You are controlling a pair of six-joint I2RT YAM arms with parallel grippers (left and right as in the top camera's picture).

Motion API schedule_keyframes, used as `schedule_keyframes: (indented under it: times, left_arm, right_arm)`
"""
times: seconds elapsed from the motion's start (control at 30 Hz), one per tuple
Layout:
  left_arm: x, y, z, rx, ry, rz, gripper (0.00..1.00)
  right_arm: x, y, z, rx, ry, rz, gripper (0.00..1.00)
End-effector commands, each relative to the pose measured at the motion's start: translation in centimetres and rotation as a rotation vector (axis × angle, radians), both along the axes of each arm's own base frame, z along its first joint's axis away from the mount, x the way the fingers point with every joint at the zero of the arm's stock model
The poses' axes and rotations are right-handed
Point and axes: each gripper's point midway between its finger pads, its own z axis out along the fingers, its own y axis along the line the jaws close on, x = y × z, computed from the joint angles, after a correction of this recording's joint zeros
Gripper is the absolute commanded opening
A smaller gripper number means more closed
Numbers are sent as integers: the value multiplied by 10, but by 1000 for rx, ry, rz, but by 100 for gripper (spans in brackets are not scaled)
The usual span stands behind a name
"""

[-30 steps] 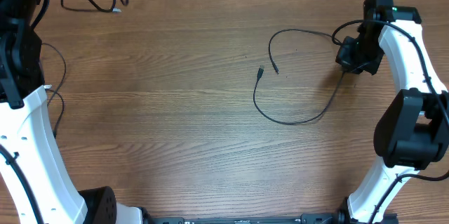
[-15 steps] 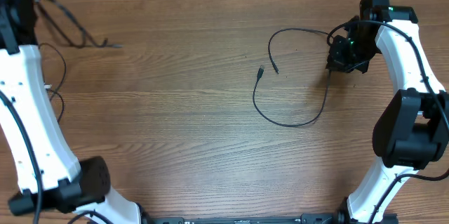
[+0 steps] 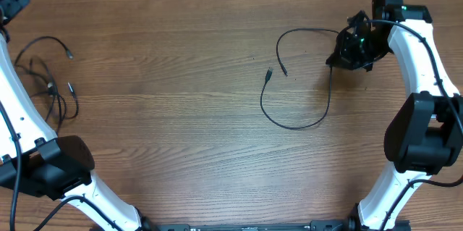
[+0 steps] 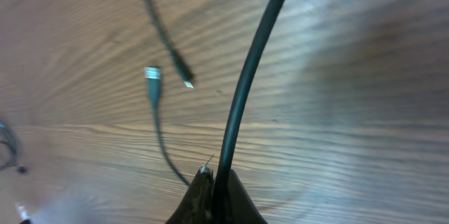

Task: Untangle cables

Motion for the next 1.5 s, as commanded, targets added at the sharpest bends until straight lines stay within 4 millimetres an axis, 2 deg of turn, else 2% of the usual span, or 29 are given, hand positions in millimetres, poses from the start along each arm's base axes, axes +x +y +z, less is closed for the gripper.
schedule_keyframes:
  times: [0.0,0.07,0.13,0.23,0.27,0.37,0.43,0.6,0.73,0.87,1.0,1.1,1.3,1.47]
  left_arm:
    - [13,-52,34,-83,-127,-219,100]
    - [13,-84,52,-163,-197,-344,100]
    - [9,-129,75,-277,-280,-519,100]
    - [2,-175,92,-388,-333,-686,97]
    - [1,-197,95,-435,-344,-761,95]
    - [2,-243,91,-486,-309,-876,94]
    - [3,-272,89,-475,-293,-959,94]
    - [-6,-359,81,-339,-250,-1274,91]
    - [-13,-421,67,-271,-198,-1418,91]
    - [-15,-462,45,-325,-128,-1440,87]
    - [-6,-487,34,-387,-117,-1434,86]
    - [0,-513,32,-382,-156,-1481,85]
    - [8,-549,22,-421,-184,-1526,83]
    - [12,-580,23,-451,-263,-1623,82]
  right_arm:
    - [11,28,57,115,-162,101,4]
    - [10,41,80,172,-214,141,4]
    - [10,53,107,216,-278,176,4]
    - [8,71,142,281,-362,223,4]
    - [5,81,159,319,-401,253,4]
    - [-3,104,191,404,-455,301,4]
    - [1,112,201,441,-447,267,4]
    - [27,126,226,522,-458,134,4]
    - [47,144,255,610,-500,55,4]
    - [59,152,266,630,-509,-24,4]
    - [62,152,266,646,-479,-70,4]
    - [63,151,267,650,-483,-73,4]
    - [68,154,270,682,-464,-103,4]
    - [67,155,271,692,-459,-100,4]
